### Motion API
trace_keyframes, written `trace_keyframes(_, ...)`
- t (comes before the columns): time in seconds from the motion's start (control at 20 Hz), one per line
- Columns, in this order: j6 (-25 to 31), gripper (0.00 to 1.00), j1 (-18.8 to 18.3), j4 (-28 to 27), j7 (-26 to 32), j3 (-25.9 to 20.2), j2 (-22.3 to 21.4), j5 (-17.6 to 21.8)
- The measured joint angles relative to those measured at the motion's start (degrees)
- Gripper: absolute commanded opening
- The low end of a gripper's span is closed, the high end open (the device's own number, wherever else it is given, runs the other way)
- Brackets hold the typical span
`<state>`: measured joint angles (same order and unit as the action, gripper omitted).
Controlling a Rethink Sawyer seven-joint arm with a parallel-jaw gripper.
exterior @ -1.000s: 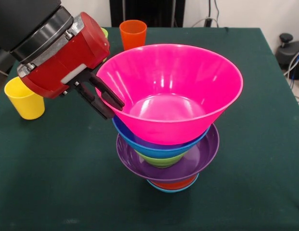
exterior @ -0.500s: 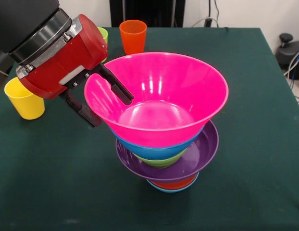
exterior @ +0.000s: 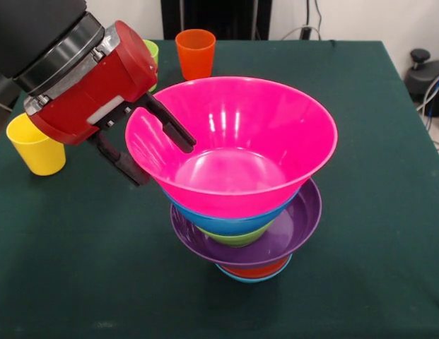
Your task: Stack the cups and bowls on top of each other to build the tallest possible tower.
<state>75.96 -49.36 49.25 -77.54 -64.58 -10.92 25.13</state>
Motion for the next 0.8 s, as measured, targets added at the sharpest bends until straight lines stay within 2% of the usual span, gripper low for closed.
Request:
trace_keyframes(0.45, 0.0, 1.0, 0.0, 0.1, 0.0, 0.2, -0.5, -1.0)
trace_keyframes(0.8, 0.6, 1.0, 1.0, -0.1, 0.0, 0.4, -3.4, -2.1)
